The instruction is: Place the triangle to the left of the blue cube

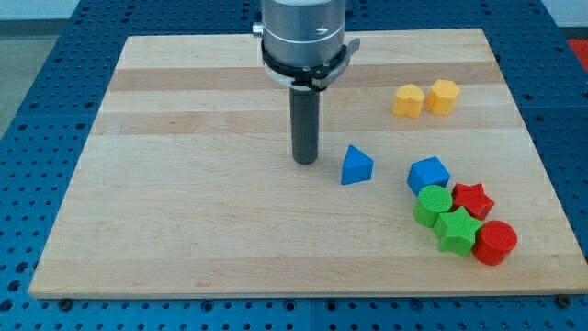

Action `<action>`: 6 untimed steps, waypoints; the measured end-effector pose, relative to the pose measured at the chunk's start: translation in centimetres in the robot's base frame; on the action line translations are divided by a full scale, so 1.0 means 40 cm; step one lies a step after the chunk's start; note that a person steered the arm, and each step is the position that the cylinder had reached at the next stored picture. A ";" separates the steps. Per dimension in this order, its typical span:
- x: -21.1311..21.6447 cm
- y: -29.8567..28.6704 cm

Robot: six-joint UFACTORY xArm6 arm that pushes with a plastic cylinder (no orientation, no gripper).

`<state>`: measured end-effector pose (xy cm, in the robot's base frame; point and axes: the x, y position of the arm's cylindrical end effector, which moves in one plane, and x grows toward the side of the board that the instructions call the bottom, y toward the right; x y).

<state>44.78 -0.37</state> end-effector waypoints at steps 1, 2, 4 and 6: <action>0.001 0.053; 0.036 0.129; 0.108 0.176; -0.007 0.121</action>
